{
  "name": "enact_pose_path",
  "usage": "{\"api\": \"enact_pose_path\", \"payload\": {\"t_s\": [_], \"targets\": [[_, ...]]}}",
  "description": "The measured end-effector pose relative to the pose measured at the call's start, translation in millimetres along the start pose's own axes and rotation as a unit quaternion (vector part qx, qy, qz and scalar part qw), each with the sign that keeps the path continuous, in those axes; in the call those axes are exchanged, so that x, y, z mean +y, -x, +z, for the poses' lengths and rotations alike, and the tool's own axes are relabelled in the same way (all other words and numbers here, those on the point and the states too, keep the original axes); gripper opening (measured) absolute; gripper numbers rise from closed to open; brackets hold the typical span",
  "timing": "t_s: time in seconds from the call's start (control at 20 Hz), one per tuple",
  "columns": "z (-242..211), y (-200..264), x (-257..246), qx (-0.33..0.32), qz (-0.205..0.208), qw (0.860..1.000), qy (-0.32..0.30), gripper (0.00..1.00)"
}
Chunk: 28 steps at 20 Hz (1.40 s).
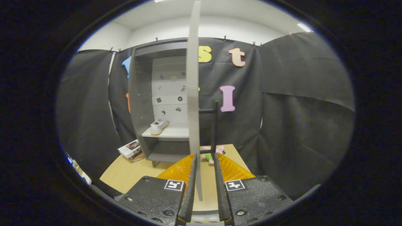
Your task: Open the shoe cabinet door, grab the shoes and put them into the shoe cabinet, then close the shoe cabinet door.
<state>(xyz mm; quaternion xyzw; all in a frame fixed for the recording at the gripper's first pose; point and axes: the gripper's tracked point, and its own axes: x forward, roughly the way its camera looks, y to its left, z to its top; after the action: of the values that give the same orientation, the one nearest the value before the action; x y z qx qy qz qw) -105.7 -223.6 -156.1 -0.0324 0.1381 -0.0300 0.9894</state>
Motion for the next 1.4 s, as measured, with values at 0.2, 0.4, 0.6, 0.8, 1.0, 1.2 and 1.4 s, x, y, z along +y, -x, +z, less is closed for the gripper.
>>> {"api": "enact_pose_path", "payload": {"t_s": [0.2,0.4,0.6,0.8,1.0,1.2,1.4], "targets": [[-16.5,19.8,45.5,-0.006,0.031,0.999,0.006,0.60],[-56.1,18.0,97.6,0.018,0.058,0.998,-0.004,0.83],[-93.8,-1.8,134.3,0.027,0.057,0.998,0.010,0.96],[-145.2,-29.6,166.9,0.046,0.066,0.997,0.011,0.97],[-194.1,-70.3,186.5,0.062,0.070,0.996,0.006,0.97],[-247.9,-120.3,198.8,0.096,0.076,0.992,0.008,0.97],[-292.6,-172.2,205.3,0.132,0.074,0.988,0.018,0.97]]}}
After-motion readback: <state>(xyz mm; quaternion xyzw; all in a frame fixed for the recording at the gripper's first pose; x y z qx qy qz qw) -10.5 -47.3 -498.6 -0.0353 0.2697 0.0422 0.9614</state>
